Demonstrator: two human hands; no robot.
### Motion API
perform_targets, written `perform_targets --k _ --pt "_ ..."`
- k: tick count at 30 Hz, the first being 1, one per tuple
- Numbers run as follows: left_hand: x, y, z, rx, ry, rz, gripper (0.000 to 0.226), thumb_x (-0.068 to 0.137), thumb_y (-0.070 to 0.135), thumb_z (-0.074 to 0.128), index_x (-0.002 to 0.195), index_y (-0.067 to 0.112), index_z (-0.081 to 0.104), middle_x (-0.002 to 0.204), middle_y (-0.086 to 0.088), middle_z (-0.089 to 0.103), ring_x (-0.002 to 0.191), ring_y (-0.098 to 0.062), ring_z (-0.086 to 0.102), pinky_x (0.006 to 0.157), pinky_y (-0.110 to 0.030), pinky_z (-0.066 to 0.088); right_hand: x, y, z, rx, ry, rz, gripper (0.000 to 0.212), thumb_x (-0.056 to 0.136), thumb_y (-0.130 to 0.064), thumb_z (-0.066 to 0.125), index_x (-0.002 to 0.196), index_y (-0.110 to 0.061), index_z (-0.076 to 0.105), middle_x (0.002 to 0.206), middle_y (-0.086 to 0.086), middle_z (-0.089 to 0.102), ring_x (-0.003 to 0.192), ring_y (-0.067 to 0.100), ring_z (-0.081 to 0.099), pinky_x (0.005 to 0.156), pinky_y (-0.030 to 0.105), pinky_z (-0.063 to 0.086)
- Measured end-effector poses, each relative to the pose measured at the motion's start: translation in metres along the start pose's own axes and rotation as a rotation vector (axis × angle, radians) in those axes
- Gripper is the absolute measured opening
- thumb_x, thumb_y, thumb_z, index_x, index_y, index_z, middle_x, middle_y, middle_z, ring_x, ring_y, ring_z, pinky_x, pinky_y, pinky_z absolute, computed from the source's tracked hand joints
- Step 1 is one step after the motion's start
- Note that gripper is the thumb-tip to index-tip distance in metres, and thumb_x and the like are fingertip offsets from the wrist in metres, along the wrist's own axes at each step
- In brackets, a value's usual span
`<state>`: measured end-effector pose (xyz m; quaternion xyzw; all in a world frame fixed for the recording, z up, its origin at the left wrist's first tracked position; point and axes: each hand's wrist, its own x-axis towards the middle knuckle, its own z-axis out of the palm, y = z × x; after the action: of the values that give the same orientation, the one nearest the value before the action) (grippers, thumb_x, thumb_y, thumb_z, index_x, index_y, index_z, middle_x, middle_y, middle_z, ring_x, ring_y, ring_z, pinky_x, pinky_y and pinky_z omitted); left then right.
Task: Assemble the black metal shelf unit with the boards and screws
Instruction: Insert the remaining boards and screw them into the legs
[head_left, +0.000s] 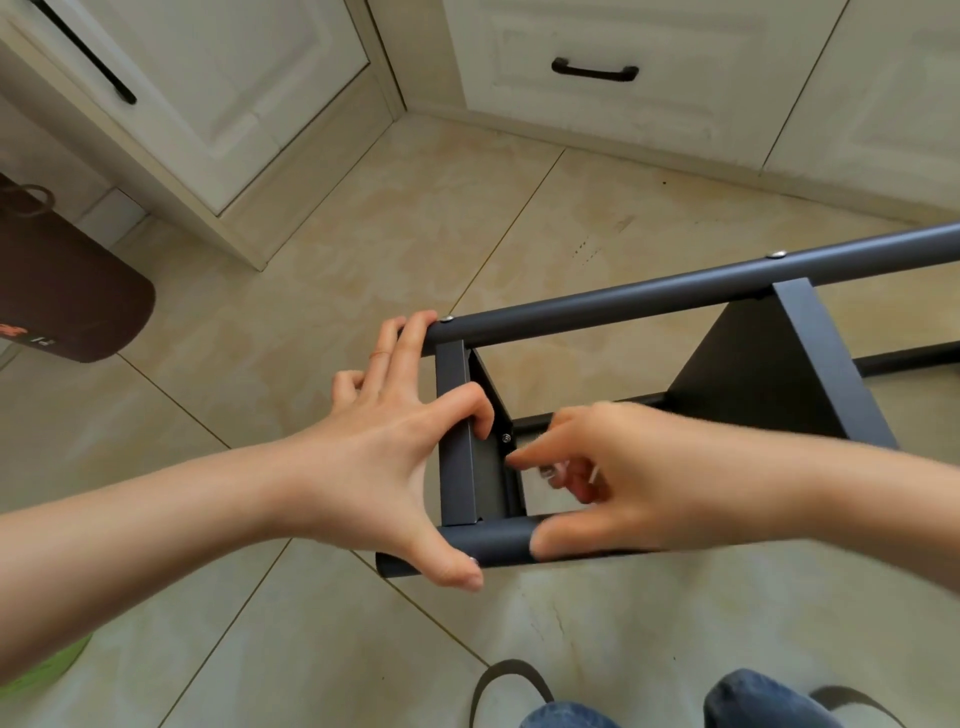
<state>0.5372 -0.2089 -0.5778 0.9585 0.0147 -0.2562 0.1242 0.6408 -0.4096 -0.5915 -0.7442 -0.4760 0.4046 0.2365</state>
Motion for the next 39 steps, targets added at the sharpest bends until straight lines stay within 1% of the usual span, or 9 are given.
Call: perform_targets --k 3,7,12,15,19,25,30,35,39 --pt "0.0 0.001 0.002 -0.022 0.033 0.006 0.084 0.032 0.085 0.064 0.102 0.048 0.034 0.156 0.002 -0.022 0.145 -0.021 -0.034 0.113 -0.053 0.018 0.006 0.013 -0.011 0.141 -0.051 0.122 0.033 0.098 -0.034 0.055 0.13 -0.029 0.062 0.066 -0.028 0.063 0.07 -0.018 0.058 0.059 0.001 0.041" --pt "0.001 -0.001 0.003 -0.04 0.074 0.013 0.084 0.029 0.082 0.065 0.102 0.048 0.039 0.155 0.006 -0.017 0.148 -0.024 -0.024 0.109 -0.052 0.022 0.031 0.02 -0.003 0.193 -0.079 0.137 0.026 0.099 -0.018 0.055 0.12 -0.022 0.069 0.067 -0.016 0.065 0.06 -0.008 0.06 0.058 0.005 0.045" --pt "0.0 0.0 0.004 -0.042 0.089 0.015 0.085 0.029 0.082 0.065 0.102 0.048 0.04 0.157 0.003 -0.014 0.148 -0.026 -0.019 0.105 -0.053 0.026 0.057 0.019 -0.003 0.474 -0.195 0.214 0.007 0.095 -0.015 0.063 0.098 -0.013 0.069 0.074 -0.002 0.075 0.063 0.003 0.068 0.059 0.013 0.052" --pt "0.0 0.0 0.004 -0.048 0.08 0.01 0.084 0.029 0.082 0.065 0.102 0.051 0.039 0.157 0.004 -0.017 0.149 -0.026 -0.022 0.105 -0.053 0.024 0.066 0.02 -0.003 0.488 -0.213 0.215 0.005 0.091 -0.014 0.068 0.093 -0.012 0.071 0.075 0.0 0.074 0.065 0.004 0.067 0.062 0.015 0.054" --pt "-0.001 -0.002 0.007 -0.084 0.104 0.035 0.084 0.028 0.079 0.068 0.104 0.055 0.04 0.155 0.011 -0.019 0.148 -0.02 -0.021 0.102 -0.048 0.024 0.071 0.019 0.005 0.477 -0.217 0.168 0.005 0.09 -0.013 0.069 0.089 -0.017 0.072 0.07 -0.007 0.069 0.065 0.003 0.066 0.067 0.018 0.057" --pt "0.0 -0.002 0.008 -0.086 0.117 0.029 0.093 0.027 0.078 0.07 0.112 0.059 0.038 0.158 0.007 -0.017 0.15 -0.027 -0.018 0.108 -0.055 0.027 0.07 0.014 0.018 0.471 -0.272 0.066 0.015 0.089 -0.01 0.069 0.079 -0.02 0.07 0.077 -0.005 0.071 0.077 0.012 0.071 0.077 0.025 0.06" --pt "-0.001 -0.003 0.008 -0.107 0.113 0.022 0.096 0.028 0.078 0.071 0.114 0.061 0.032 0.156 0.013 -0.019 0.15 -0.026 -0.018 0.11 -0.062 0.025 0.069 0.018 0.013 0.722 -0.304 0.104 0.012 0.087 0.002 0.068 0.083 -0.01 0.067 0.08 0.008 0.073 0.077 0.02 0.072 0.077 0.03 0.061" --pt "-0.002 -0.004 0.009 -0.102 0.132 0.042 0.094 0.028 0.08 0.069 0.111 0.058 0.031 0.156 0.012 -0.017 0.15 -0.025 -0.017 0.107 -0.055 0.026 0.067 0.018 0.013 0.712 -0.338 0.068 0.015 0.088 -0.001 0.068 0.079 -0.012 0.07 0.077 0.004 0.072 0.077 0.016 0.071 0.081 0.031 0.06" --pt "-0.001 -0.004 0.009 -0.087 0.144 0.056 0.09 0.028 0.08 0.068 0.105 0.053 0.031 0.156 0.009 -0.015 0.149 -0.023 -0.018 0.103 -0.048 0.024 0.066 0.02 0.013 0.756 -0.352 0.088 0.01 0.092 -0.005 0.064 0.085 -0.009 0.07 0.086 0.011 0.07 0.083 0.02 0.069 0.081 0.034 0.061"
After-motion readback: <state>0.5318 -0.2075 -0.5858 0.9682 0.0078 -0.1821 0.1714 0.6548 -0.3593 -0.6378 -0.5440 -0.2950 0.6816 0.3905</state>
